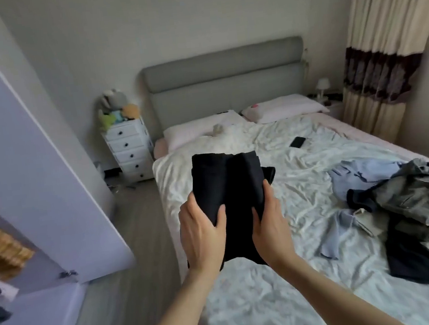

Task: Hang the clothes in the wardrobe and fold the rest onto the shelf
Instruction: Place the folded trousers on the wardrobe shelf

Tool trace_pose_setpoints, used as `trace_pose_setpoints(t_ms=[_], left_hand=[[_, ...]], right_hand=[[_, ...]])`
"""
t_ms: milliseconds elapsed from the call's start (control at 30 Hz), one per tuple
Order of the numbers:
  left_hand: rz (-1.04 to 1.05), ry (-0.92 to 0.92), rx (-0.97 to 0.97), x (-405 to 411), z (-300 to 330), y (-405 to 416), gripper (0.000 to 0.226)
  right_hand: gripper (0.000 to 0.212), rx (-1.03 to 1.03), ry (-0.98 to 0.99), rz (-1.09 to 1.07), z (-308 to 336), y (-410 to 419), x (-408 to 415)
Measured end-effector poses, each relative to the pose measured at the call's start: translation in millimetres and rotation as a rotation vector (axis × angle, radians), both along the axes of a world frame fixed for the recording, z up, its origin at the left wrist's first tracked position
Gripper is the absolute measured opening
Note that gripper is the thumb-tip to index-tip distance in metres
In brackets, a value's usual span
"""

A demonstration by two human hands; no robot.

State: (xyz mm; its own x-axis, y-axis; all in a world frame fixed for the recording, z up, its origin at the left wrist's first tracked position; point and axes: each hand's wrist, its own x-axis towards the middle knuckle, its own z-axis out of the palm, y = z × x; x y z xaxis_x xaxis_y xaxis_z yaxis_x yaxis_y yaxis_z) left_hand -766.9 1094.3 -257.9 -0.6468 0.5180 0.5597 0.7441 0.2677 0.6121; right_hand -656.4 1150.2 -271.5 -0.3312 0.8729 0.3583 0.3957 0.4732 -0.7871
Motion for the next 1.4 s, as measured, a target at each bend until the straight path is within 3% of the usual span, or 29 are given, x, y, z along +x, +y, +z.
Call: trace_pose_setpoints(t_ms=[200, 467, 633, 933, 1200, 1400], left_hand=[[0.160, 0.146, -0.081, -63.5, 55.0, -112.0, 0.068], [0.403, 0.274, -0.065, -142.6, 118.1, -199.5, 0.067], [0.563, 0.387, -0.063, -201.7, 132.9, -214.8, 0.064], [0.758, 0.258, 0.084, -370.4, 144.9, -185.8, 0.062], [0.720, 0.353, 0.139, -557.7, 229.5, -183.6, 0.061], [0.848, 0.453, 0.175, -646.1, 299.5, -246.2, 0.062]], right_hand=[[0.057, 0.057, 0.072, 0.120, 46.8, -90.9, -76.4], [0.054, 0.155, 0.220, 0.347, 103.2, -144.6, -178.2], [0.055, 0.255, 0.188, 0.376, 113.4, -155.4, -252.8], [0.055, 0.403, 0.175, 0.518, 146.1, -118.5, -435.5], [0.047, 0.273, 0.454, 0.757, 211.9, -65.4, -622.7], [0.046, 0.248, 0.679, 0.969, 282.7, -108.6, -750.9]])
